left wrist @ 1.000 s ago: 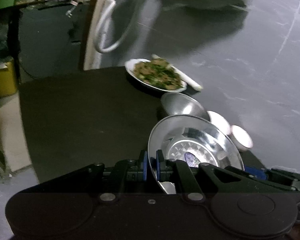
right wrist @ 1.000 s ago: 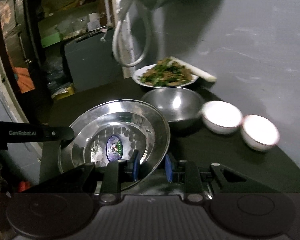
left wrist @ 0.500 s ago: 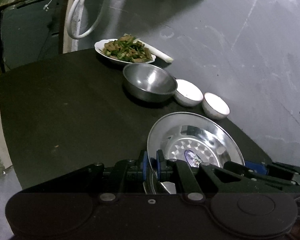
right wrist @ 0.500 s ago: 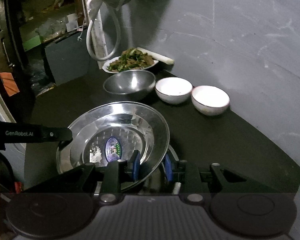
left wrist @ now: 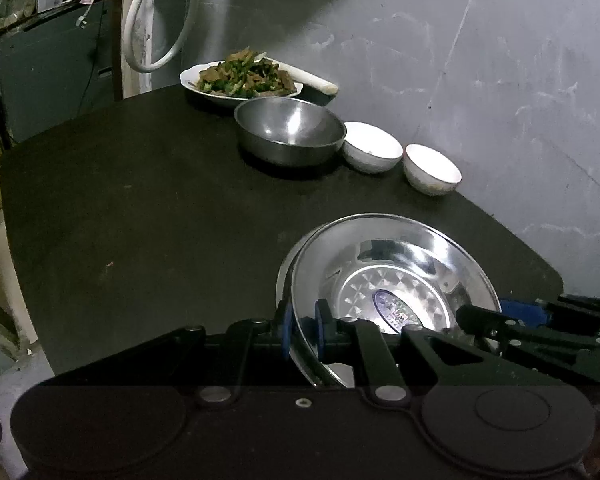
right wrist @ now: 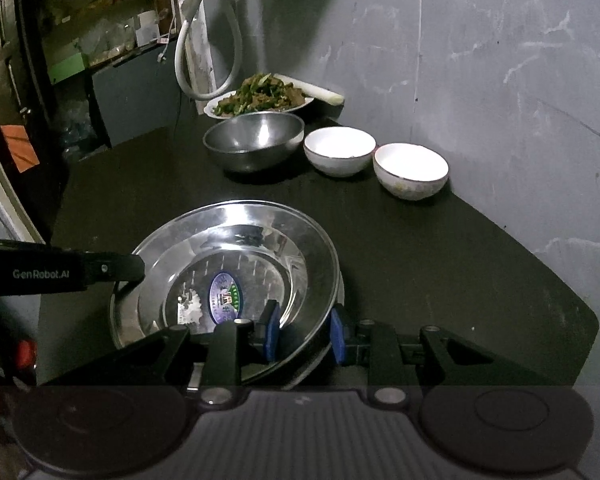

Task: Organize plates and bowls
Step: 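Grasp the plate rim with both tools and lift it toward the basins, then lower the plate onto the stacked basins and open both tools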

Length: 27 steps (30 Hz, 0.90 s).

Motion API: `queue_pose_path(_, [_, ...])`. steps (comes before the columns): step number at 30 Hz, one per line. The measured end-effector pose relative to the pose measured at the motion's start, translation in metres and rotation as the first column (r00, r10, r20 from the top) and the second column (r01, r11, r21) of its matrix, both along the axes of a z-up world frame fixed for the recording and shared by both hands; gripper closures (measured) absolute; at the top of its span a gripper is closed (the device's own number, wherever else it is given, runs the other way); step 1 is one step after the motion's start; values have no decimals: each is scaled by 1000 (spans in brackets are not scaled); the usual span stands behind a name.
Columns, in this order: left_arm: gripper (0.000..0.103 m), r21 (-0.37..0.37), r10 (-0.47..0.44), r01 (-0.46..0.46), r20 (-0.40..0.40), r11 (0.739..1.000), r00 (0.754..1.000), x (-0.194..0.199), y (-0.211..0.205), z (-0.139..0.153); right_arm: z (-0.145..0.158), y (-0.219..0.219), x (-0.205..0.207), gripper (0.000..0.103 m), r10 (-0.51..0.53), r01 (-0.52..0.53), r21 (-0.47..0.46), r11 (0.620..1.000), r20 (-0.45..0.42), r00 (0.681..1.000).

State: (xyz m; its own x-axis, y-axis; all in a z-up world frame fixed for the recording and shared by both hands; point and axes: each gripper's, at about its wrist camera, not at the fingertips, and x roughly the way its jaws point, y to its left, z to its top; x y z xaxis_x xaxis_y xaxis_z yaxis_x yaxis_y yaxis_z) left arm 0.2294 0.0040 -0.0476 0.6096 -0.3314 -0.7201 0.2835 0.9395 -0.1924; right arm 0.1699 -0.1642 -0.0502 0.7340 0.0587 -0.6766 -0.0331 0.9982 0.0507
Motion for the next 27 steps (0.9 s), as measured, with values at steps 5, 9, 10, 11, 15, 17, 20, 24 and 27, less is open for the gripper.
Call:
queue_pose_path(5, [90, 24, -8, 8, 13, 1000, 1000, -2, -5, -1, -2, 1, -4, 73, 11, -11, -25, 1000, 4, 1000])
queue_pose_path(9, [90, 32, -7, 7, 13, 999, 1000, -3, -6, -1, -3, 0, -5, 72, 12, -12, -29, 1000, 3, 1000])
queue_pose_path(10, [90, 34, -7, 6, 14, 999, 1000, -3, -6, -1, -3, 1, -5, 72, 12, -12, -31, 999, 3, 1000])
queue_pose_path(11, [90, 36, -7, 7, 15, 999, 1000, -4, -6, -1, -3, 2, -4, 72, 13, -13, -34, 999, 3, 1000])
queue_pose_path(15, [90, 52, -38, 35, 44, 998, 998, -5, -13, 1, -3, 7, -5, 68, 31, -30, -69, 997, 7, 999])
queue_pose_path(17, [90, 73, -44, 40, 51, 997, 998, -7, -16, 1, -3, 10, -4, 68, 43, -42, -75, 996, 8, 999])
queue_pose_path(20, [89, 58, -26, 23, 44, 998, 999, -7, -13, 1, -4, 13, -3, 68, 58, -57, -81, 995, 11, 998])
queue_pose_path(24, [86, 40, 9, -10, 37, 999, 999, -7, -6, 2, -7, 17, -3, 61, 78, -77, -100, 992, 12, 997])
queue_pose_path(27, [79, 30, 28, -29, 37, 999, 999, -5, -2, 4, -8, 19, -3, 55, 86, -84, -103, 991, 11, 996])
